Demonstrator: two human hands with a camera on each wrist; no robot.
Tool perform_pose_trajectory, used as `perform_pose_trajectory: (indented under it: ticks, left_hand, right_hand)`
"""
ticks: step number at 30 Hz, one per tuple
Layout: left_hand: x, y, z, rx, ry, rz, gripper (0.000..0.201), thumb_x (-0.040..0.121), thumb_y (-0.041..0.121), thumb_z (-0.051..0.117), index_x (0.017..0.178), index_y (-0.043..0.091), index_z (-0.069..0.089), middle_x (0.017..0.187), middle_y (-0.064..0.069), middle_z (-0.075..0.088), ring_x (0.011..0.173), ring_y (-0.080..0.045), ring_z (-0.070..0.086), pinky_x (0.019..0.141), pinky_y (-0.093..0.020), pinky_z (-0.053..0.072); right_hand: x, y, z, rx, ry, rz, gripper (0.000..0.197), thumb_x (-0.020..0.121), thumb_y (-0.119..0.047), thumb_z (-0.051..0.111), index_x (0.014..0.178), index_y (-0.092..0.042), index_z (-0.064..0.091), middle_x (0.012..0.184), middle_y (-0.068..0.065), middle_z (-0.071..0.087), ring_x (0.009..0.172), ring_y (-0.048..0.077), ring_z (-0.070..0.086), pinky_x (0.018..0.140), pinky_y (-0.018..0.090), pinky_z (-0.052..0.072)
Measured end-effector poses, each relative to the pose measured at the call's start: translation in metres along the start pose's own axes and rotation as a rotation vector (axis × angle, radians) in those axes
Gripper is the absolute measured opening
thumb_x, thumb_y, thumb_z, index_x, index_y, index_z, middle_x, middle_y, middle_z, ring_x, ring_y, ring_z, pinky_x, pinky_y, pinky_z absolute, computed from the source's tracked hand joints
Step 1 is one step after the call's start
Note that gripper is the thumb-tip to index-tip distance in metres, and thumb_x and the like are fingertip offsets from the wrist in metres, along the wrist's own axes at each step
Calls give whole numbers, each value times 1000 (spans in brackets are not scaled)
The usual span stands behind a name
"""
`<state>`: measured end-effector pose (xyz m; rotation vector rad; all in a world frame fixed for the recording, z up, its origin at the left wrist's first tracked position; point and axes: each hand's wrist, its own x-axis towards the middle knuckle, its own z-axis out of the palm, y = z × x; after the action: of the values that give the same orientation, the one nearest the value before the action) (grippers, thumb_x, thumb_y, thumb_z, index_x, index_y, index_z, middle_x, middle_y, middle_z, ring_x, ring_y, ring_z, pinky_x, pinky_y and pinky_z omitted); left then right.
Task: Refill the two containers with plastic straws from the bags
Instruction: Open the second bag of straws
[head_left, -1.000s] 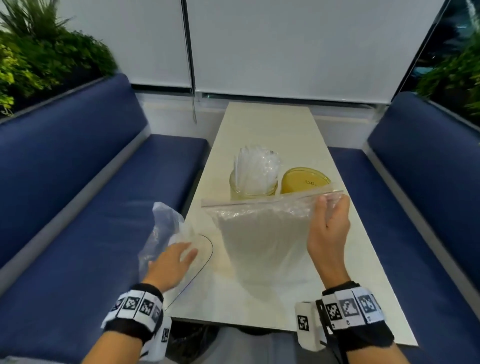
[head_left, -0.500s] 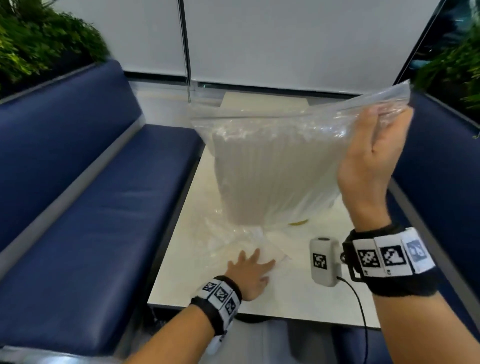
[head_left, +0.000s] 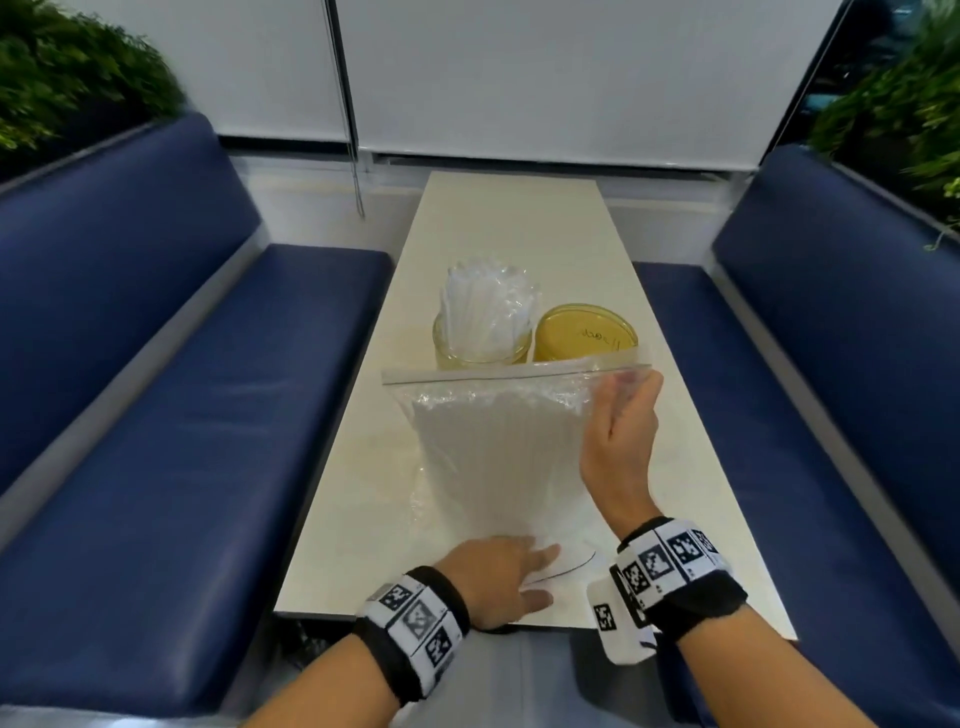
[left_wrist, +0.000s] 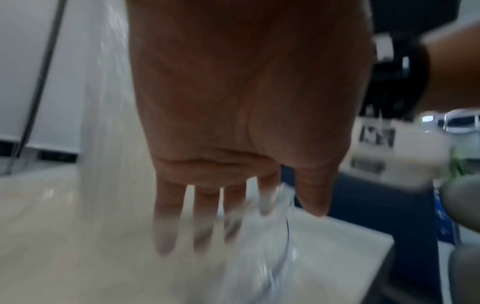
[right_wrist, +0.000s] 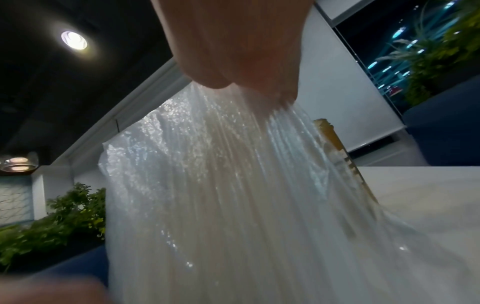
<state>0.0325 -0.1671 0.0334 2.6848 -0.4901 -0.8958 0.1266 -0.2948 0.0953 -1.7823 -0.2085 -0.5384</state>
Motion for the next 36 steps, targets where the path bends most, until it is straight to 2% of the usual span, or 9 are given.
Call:
perform_pose_trajectory:
  ticks: [3, 5, 7, 9, 16, 26, 29, 32, 36]
  left_hand:
    - [-37, 11, -49, -70, 335, 86, 47, 100, 53, 47, 141, 31, 55, 132, 4, 64, 112, -14, 60, 99, -35, 48]
    - [-62, 23, -93, -135, 707, 162, 22, 97, 43, 56, 110, 30, 68, 94, 13, 68, 76, 1, 52, 74, -27, 47]
    - [-77, 26, -134, -106, 1063, 181, 8, 93, 34, 62, 93, 28, 67, 79, 13, 61, 67, -1, 45, 63, -22, 39]
    - [-82, 22, -168, 3, 1203, 113, 8, 93, 32, 61, 90, 29, 68, 82, 13, 62, 72, -2, 43, 62, -17, 35]
    - [-67, -3, -212, 102, 635, -34, 17, 94, 34, 67, 97, 23, 80, 93, 7, 75, 80, -11, 65, 73, -24, 52]
    - [-73, -9, -205, -10, 473, 14, 20, 98, 24, 61, 107, 20, 78, 102, 7, 75, 80, -7, 65, 79, -17, 47]
    - [-86, -11, -201, -99, 409, 35, 14, 94, 23, 69, 103, 19, 78, 94, 9, 75, 63, -6, 69, 61, -7, 46]
    - [-88, -9, -188, -223, 348, 27, 13, 90, 22, 74, 99, 13, 77, 88, -1, 76, 62, -11, 71, 52, -16, 53]
    - [-84, -1, -171, -456, 378, -16, 8, 89, 11, 74, 89, 3, 76, 76, -15, 75, 56, -15, 69, 54, -22, 57]
  right_hand:
    - [4, -1, 0, 10, 4, 4, 14, 108, -19, 38, 100, -8, 39, 74, -6, 49, 59, 2, 45, 53, 18, 39]
    - [5, -1, 2, 21, 22, 16, 15, 109, -19, 38, 97, -9, 40, 74, -5, 49, 59, 2, 43, 54, 17, 38]
    - [6, -1, 2, 47, 38, 40, 19, 109, -21, 37, 96, -8, 41, 74, -4, 49, 59, 3, 42, 54, 20, 38]
    - [7, -1, 0, 73, 48, 56, 24, 110, -21, 35, 94, -5, 42, 72, -4, 48, 58, 2, 41, 53, 21, 38]
    - [7, 2, -5, 96, 85, 53, 23, 110, -19, 35, 91, -7, 43, 72, -8, 44, 58, 1, 39, 55, 20, 37]
    - [14, 6, -15, 116, 53, 88, 29, 110, -26, 35, 92, -5, 45, 73, -13, 46, 66, 4, 42, 62, 22, 41]
    - [23, 5, -15, 142, 22, 138, 33, 110, -31, 35, 95, -6, 50, 79, -2, 51, 74, 5, 50, 70, 20, 46]
    - [33, 7, -10, 137, -30, 201, 31, 109, -33, 36, 87, -19, 53, 73, -19, 52, 70, -2, 50, 72, 16, 45]
    - [45, 9, -4, -177, -33, 192, 24, 101, -44, 50, 105, -21, 55, 99, -7, 56, 93, 11, 55, 82, 32, 49]
